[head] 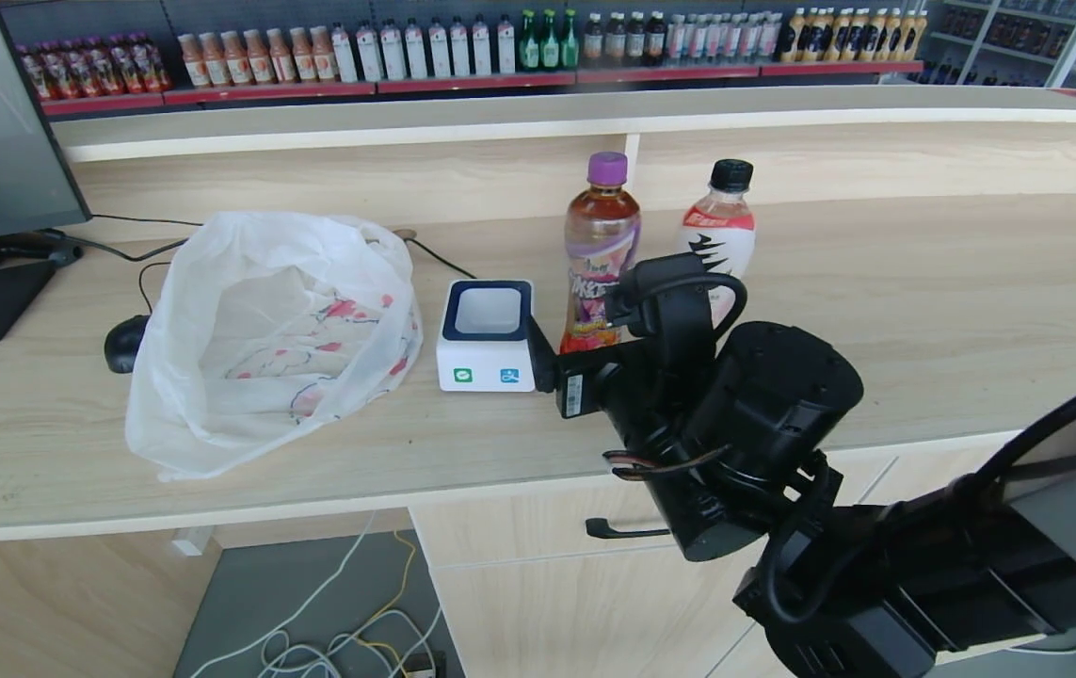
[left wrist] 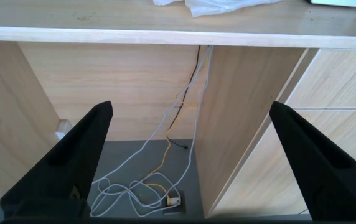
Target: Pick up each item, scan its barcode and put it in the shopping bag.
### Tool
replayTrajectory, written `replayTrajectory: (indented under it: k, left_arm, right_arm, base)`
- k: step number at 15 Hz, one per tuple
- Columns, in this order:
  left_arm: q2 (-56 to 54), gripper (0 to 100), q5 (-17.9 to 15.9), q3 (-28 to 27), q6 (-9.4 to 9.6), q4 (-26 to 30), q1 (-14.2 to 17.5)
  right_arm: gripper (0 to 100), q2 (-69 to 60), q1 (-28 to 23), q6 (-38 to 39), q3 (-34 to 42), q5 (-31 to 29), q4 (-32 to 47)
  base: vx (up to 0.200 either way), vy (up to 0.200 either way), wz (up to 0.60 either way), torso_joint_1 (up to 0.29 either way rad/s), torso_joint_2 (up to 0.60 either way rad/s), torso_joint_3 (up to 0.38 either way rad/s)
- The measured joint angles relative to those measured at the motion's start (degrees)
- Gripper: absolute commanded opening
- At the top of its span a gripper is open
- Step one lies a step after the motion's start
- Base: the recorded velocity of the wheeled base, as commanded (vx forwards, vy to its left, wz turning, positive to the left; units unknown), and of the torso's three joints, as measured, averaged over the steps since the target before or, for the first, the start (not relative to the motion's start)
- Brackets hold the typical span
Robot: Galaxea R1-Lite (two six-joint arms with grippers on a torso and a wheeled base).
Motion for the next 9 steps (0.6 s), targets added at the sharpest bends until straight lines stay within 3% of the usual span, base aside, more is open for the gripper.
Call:
replayTrajectory:
  k: [9]
  left_arm:
    - [0.00,100,0.00,0.00,0.02,0.00,-0.02]
  right_arm:
    - [100,1.51,-3.02,-0.05,-1.90,0.28,-0.02]
  base:
    - [0.000,0.000,0.00,0.000,0.00,0.000]
